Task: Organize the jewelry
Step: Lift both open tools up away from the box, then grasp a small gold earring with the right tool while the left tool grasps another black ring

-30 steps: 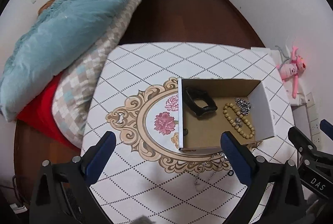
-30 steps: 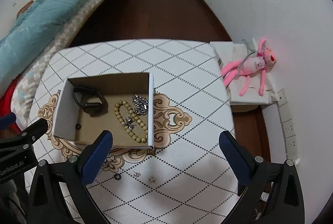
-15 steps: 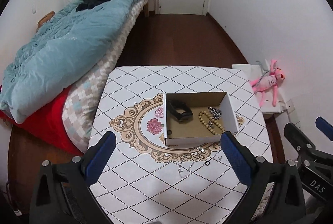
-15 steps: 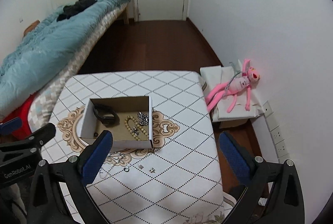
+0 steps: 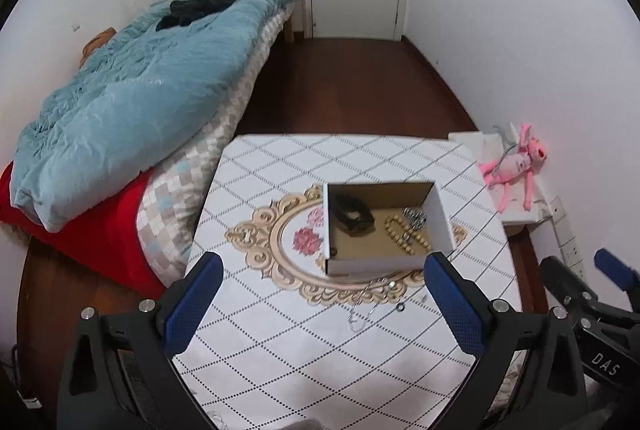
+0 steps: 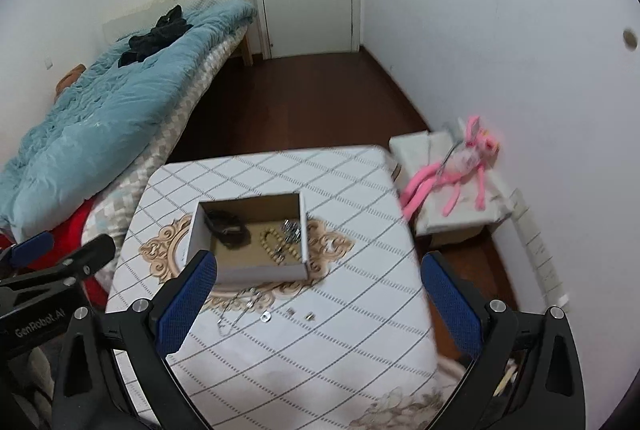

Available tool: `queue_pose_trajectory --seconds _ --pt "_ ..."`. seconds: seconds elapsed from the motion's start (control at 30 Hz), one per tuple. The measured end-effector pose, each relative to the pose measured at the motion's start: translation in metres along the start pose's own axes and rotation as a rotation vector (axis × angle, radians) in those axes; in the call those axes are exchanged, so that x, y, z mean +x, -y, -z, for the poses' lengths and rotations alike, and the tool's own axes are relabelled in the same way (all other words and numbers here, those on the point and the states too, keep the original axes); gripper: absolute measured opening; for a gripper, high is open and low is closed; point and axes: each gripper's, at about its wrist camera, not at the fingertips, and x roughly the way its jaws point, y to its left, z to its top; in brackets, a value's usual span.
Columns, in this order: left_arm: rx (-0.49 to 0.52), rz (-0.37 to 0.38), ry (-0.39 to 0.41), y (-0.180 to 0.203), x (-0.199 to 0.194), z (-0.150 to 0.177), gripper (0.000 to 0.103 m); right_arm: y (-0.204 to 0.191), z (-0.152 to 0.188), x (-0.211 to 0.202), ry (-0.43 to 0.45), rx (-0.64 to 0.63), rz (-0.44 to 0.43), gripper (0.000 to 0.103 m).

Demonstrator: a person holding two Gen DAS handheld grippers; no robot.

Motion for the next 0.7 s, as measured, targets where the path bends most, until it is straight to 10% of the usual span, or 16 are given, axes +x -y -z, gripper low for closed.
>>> queue_pose_trajectory --seconds 0.13,0.43,0.7 --pt "-0.002 -0.038 -0.054 -0.006 0.027 0.016 0.102 0.011 0.022 0.036 -0.093 0.05 -0.041 0.102" --pt "0.017 -0.07 -0.198 -0.014 0.103 0.066 0.102 0.032 0.081 0.133 -0.283 0.087 -0.071 0.063" --pt "0.041 -0.084 -0.293 -0.008 0.144 0.088 0.102 0.031 0.102 0.181 -0.309 0.087 -0.096 0.062"
